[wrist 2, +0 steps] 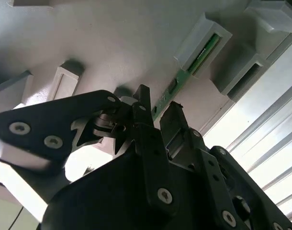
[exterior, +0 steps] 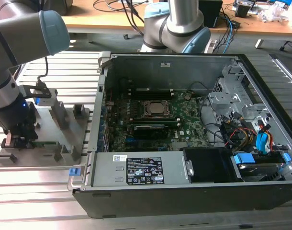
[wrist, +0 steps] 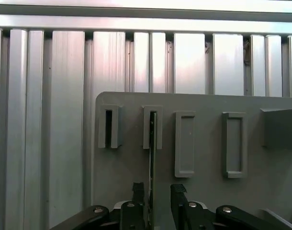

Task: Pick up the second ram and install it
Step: 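Pick up the second ram and move it above second insertion slot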

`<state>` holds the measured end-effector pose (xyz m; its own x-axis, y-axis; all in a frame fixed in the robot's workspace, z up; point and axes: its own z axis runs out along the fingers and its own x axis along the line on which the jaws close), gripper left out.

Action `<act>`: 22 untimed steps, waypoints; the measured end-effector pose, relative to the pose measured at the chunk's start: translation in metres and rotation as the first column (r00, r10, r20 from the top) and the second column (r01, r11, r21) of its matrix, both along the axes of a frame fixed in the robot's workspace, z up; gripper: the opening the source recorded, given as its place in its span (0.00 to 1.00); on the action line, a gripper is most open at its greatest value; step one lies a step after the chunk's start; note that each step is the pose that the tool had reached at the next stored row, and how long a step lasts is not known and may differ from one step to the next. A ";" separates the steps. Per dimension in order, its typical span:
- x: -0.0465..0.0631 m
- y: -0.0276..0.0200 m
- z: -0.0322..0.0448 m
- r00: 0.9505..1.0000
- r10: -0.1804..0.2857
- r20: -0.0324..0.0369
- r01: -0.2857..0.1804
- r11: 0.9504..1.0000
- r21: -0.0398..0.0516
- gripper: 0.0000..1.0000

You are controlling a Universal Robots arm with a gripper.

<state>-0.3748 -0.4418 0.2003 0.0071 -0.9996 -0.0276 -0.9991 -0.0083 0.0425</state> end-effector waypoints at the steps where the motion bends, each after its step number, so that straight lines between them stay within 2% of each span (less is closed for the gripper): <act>1: 0.000 -0.0001 -0.0008 1.000 0.000 0.000 0.000 1.000 0.000 0.36; 3: 0.000 0.0000 -0.0010 1.000 0.000 0.002 0.000 1.000 -0.001 0.36; 4: 0.000 0.0001 -0.0012 1.000 0.000 0.014 0.000 1.000 -0.002 0.36; 5: 0.000 0.0000 -0.0013 1.000 0.000 0.021 0.000 1.000 -0.002 0.36; 6: 0.000 0.0000 -0.0015 0.999 0.000 0.033 0.000 1.000 -0.003 0.36; 9: 0.000 0.0000 -0.0015 0.999 0.000 0.036 0.000 1.000 -0.003 0.36; 12: -0.001 -0.0001 -0.0014 0.999 0.000 0.036 0.000 1.000 -0.012 0.36; 17: -0.008 -0.0001 -0.0021 0.999 0.000 0.036 0.000 1.000 -0.012 0.36; 20: -0.008 0.0000 -0.0022 0.999 0.000 0.036 0.000 1.000 -0.012 0.36; 21: -0.008 -0.0001 -0.0022 0.999 0.000 0.036 0.000 1.000 -0.012 0.28; 22: -0.008 -0.0001 -0.0022 0.999 0.000 0.036 0.000 1.000 -0.012 0.28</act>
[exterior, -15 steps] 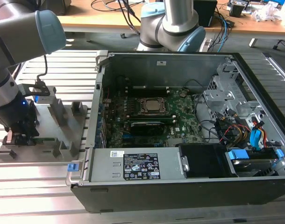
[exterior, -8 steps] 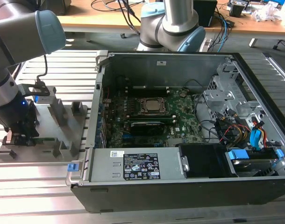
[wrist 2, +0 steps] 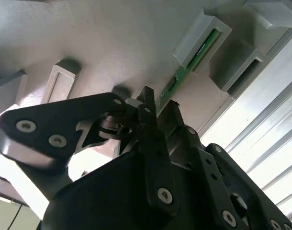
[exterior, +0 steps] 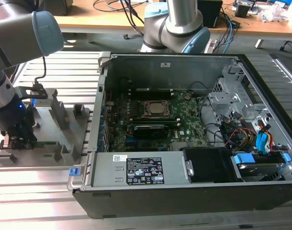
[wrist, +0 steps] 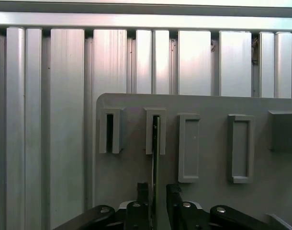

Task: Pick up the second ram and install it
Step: 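Pick up the second ram and move it above second insertion slot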

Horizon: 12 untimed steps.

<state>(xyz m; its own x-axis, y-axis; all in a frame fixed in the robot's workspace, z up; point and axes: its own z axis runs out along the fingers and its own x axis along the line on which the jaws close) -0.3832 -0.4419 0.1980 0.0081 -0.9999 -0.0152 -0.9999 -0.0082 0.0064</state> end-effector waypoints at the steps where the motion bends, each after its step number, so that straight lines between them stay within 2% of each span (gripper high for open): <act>1: 0.000 0.0000 -0.0001 1.000 0.000 0.000 0.000 1.000 0.000 0.28; 2: 0.000 0.0000 -0.0001 1.000 0.000 0.000 0.000 1.000 0.000 0.16; 3: 0.000 0.0000 -0.0001 1.000 0.000 0.000 0.000 1.000 0.000 0.14; 12: 0.000 0.0000 -0.0005 1.000 0.000 0.000 0.000 1.000 0.000 0.14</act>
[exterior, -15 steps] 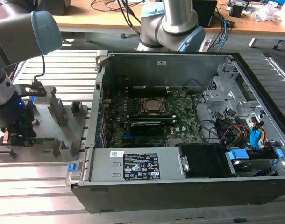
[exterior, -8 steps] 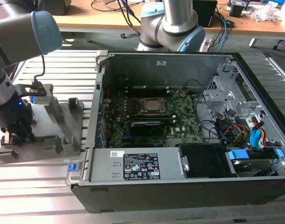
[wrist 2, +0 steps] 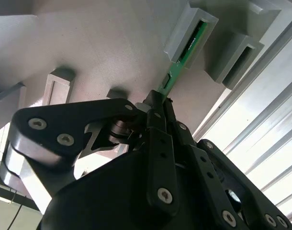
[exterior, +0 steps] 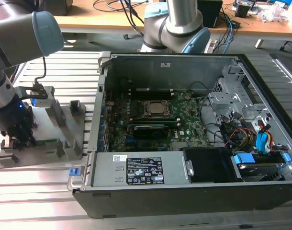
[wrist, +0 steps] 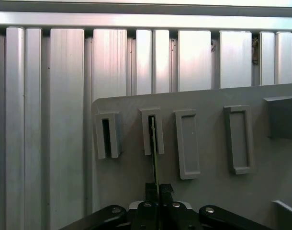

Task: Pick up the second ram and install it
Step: 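Pick up the second ram and move it above second insertion slot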

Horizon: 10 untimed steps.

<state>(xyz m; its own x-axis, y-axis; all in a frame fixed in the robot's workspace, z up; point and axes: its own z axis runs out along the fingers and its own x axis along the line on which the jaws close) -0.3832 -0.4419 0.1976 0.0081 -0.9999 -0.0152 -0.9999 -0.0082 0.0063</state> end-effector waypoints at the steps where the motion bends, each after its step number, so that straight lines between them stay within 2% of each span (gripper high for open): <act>1: 0.000 0.0000 0.0000 1.000 0.000 0.000 0.000 1.000 0.000 0.14; 7: 0.000 0.0000 0.0001 1.000 0.000 0.000 0.000 1.000 0.000 0.14; 10: 0.000 0.0000 0.0028 1.000 0.000 0.000 0.000 1.000 0.000 0.14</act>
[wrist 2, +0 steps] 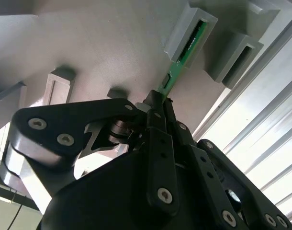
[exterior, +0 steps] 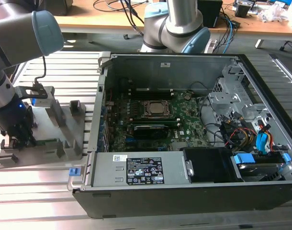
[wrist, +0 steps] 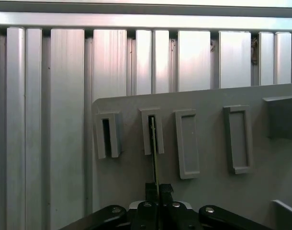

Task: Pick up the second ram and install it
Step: 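Pick up the second ram and move it above second insertion slot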

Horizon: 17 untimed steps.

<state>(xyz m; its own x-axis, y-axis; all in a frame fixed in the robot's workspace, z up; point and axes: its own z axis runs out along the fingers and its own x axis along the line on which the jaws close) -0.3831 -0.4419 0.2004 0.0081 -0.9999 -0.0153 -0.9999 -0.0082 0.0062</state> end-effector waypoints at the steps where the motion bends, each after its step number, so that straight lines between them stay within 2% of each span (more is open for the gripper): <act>1: 0.000 0.0000 0.0014 1.000 0.000 0.000 0.000 1.000 0.000 0.14; 9: 0.000 0.0000 0.0228 1.000 0.000 0.000 0.000 1.000 0.000 0.14; 11: 0.000 0.0000 0.0318 1.000 0.000 0.000 0.000 1.000 0.000 0.14; 17: 0.000 0.0000 0.0450 1.000 0.000 0.000 0.000 1.000 0.000 0.14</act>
